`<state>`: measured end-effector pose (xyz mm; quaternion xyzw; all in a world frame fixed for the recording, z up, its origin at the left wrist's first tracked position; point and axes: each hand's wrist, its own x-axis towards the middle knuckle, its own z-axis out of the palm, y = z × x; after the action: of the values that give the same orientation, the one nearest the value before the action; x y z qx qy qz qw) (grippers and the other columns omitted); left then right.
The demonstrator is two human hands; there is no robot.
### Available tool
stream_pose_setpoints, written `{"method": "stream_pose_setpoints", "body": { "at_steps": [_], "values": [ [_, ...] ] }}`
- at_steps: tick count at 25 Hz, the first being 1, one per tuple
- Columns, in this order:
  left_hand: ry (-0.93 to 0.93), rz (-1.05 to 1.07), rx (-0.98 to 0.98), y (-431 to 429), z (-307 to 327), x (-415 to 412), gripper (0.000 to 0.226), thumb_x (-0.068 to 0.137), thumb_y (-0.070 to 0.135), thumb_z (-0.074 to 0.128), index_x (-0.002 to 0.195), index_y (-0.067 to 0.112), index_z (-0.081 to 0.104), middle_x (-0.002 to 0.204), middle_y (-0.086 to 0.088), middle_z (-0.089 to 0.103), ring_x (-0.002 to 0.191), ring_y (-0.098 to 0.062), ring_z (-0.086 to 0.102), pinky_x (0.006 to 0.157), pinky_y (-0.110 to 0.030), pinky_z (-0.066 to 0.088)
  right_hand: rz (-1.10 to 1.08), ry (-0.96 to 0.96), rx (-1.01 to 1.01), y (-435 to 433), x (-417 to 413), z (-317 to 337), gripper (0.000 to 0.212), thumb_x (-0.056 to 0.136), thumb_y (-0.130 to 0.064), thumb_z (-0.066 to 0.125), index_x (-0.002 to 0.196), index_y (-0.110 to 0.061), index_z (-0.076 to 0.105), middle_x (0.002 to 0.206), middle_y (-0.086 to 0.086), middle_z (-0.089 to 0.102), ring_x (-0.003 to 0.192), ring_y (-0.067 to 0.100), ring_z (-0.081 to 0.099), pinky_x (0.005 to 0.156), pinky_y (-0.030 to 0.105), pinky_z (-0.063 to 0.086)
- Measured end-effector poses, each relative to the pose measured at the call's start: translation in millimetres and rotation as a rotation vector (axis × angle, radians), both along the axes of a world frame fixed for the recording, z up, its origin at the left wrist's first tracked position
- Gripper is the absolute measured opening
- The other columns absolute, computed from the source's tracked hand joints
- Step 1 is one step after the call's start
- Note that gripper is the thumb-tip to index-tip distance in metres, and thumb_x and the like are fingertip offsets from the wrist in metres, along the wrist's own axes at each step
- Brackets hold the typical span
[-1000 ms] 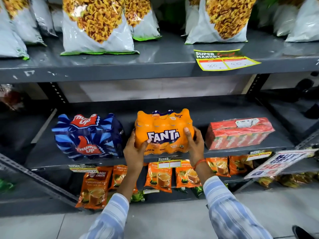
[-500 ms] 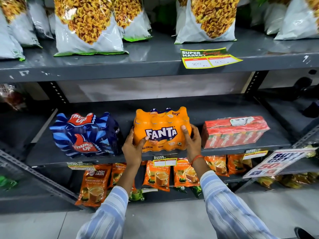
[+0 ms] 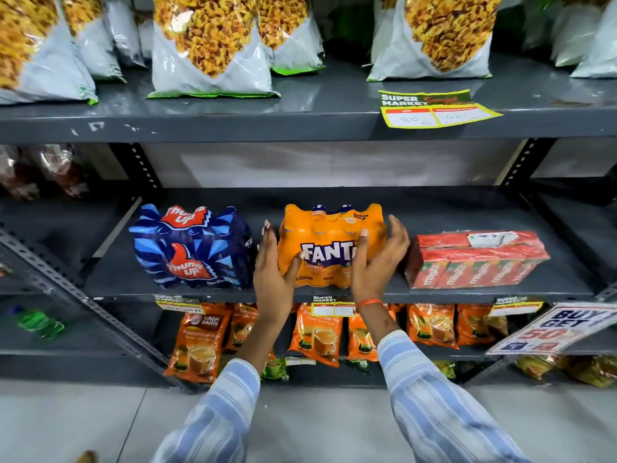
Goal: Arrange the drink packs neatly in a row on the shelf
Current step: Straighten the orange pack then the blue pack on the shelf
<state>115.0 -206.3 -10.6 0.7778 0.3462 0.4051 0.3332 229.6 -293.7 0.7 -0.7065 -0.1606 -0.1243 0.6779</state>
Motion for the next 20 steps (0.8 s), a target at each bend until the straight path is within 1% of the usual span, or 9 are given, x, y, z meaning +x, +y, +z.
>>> {"method": "stream_pose_setpoints", "body": {
  "at_steps": [2,4,5,7,9,11,14,16,20],
  "values": [
    [-0.026,0.037,0.073,13,7,-15,0.082,0.084,0.048,0.056,0.148,0.013,0.018,0.157,-0.011,0.025,0.143,-0.014,0.016,0.118,-0.03,0.019,0.059,-0.17,0.007,26,-26,14,0.043,0.093,-0.022,0.049,0.133,-0.007,0.043,0.138,0.016,0.041,0.129,0.002,0.032,0.105,0.004,0.025],
    [-0.055,0.096,0.095,38,11,-37,0.098,0.077,0.063,0.052,0.149,0.01,0.013,0.159,-0.013,0.018,0.145,-0.015,0.01,0.119,-0.017,0.005,0.176,-0.274,0.024,54,-54,21,0.039,0.094,-0.021,0.045,0.131,-0.008,0.045,0.135,0.014,0.043,0.129,-0.005,0.03,0.108,0.009,0.026],
    [-0.059,0.136,0.084,56,11,-52,0.106,0.073,0.068,0.052,0.149,0.007,0.009,0.159,-0.015,0.014,0.146,-0.018,0.007,0.119,-0.015,0.001,0.256,-0.294,0.024,71,-71,21,0.038,0.095,-0.02,0.044,0.131,-0.009,0.045,0.133,0.011,0.044,0.128,-0.006,0.031,0.108,0.013,0.029],
    [-0.032,0.231,0.042,88,4,-78,0.121,0.064,0.074,0.054,0.148,0.004,0.002,0.16,-0.018,0.006,0.147,-0.023,0.002,0.121,-0.03,0.001,0.441,-0.22,-0.045,95,-96,9,0.041,0.096,-0.021,0.041,0.136,-0.011,0.04,0.134,0.003,0.041,0.127,-0.006,0.035,0.11,0.019,0.033],
    [-0.024,0.3,-0.08,125,-6,-108,0.135,0.053,0.08,0.056,0.148,0.002,0.0,0.159,-0.019,0.004,0.146,-0.024,0.002,0.12,-0.043,0.005,0.585,-0.096,-0.167,120,-119,-12,0.05,0.097,-0.023,0.044,0.143,-0.01,0.032,0.143,0.007,0.039,0.134,0.007,0.035,0.114,0.027,0.03],
    [-0.049,0.266,-0.268,152,-15,-128,0.136,0.05,0.069,0.072,0.149,0.005,0.006,0.158,-0.018,0.014,0.147,-0.028,0.013,0.122,-0.047,0.012,0.622,-0.012,-0.27,134,-125,-35,0.058,0.094,-0.021,0.051,0.144,-0.004,0.027,0.148,0.015,0.034,0.139,0.023,0.032,0.117,0.03,0.024],
    [-0.022,0.189,-0.348,179,-29,-147,0.109,0.06,0.03,0.087,0.145,0.007,0.022,0.147,-0.019,0.035,0.137,-0.033,0.035,0.113,-0.055,0.031,0.594,0.076,-0.271,148,-131,-52,0.06,0.093,-0.024,0.052,0.144,-0.006,0.027,0.149,0.014,0.033,0.139,0.025,0.032,0.116,0.028,0.024],
    [-0.022,0.182,-0.344,185,-35,-151,0.102,0.062,0.027,0.086,0.144,0.01,0.026,0.143,-0.017,0.038,0.133,-0.032,0.038,0.11,-0.055,0.035,0.562,0.093,-0.267,154,-134,-57,0.061,0.092,-0.031,0.049,0.145,-0.011,0.026,0.15,0.011,0.034,0.138,0.022,0.034,0.115,0.035,0.029],
    [-0.062,0.169,-0.345,194,-39,-154,0.102,0.064,0.025,0.085,0.145,0.013,0.024,0.142,-0.017,0.037,0.131,-0.032,0.04,0.109,-0.054,0.037,0.558,0.098,-0.281,164,-139,-58,0.058,0.094,-0.03,0.048,0.146,-0.015,0.024,0.15,0.009,0.032,0.137,0.02,0.034,0.112,0.034,0.035]
  ]
}}
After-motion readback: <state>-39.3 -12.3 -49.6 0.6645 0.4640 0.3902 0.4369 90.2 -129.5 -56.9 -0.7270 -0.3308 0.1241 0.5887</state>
